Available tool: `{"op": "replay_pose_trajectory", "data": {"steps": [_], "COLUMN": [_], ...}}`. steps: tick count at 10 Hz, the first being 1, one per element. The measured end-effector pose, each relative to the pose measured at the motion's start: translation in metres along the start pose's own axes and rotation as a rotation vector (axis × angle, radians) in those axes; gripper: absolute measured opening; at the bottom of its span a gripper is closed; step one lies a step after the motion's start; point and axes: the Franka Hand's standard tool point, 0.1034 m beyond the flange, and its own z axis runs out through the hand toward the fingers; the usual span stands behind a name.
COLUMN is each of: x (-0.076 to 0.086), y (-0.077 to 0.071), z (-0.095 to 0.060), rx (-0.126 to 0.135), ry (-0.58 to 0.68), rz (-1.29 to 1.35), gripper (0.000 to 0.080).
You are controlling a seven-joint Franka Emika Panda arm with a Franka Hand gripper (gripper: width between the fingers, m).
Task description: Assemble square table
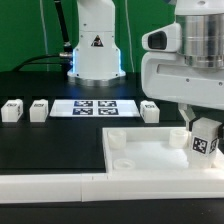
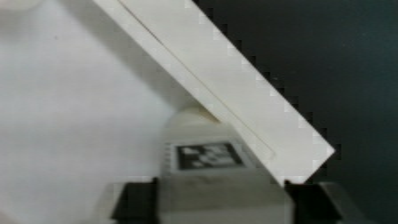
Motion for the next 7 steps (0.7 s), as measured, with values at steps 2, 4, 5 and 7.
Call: {"op": "replay_pose_trajectory", "data": {"steps": [2,4,5,7], "x": [-0.0003,0.0008,0.001,0.0015], "y": [-0.0005,-0.0016,-0.0017,-0.0025], "z": [0.0001,-0.0002,0.0005,0.0007], "rx": [0.005,0.022,0.036,0.071], "ry": [-0.004,-0.016,-0.023,-0.051], "rz": [0.137,0.35,0.454,0.669], "gripper": [0.0293,0.0293,0.0293,0.0293]}}
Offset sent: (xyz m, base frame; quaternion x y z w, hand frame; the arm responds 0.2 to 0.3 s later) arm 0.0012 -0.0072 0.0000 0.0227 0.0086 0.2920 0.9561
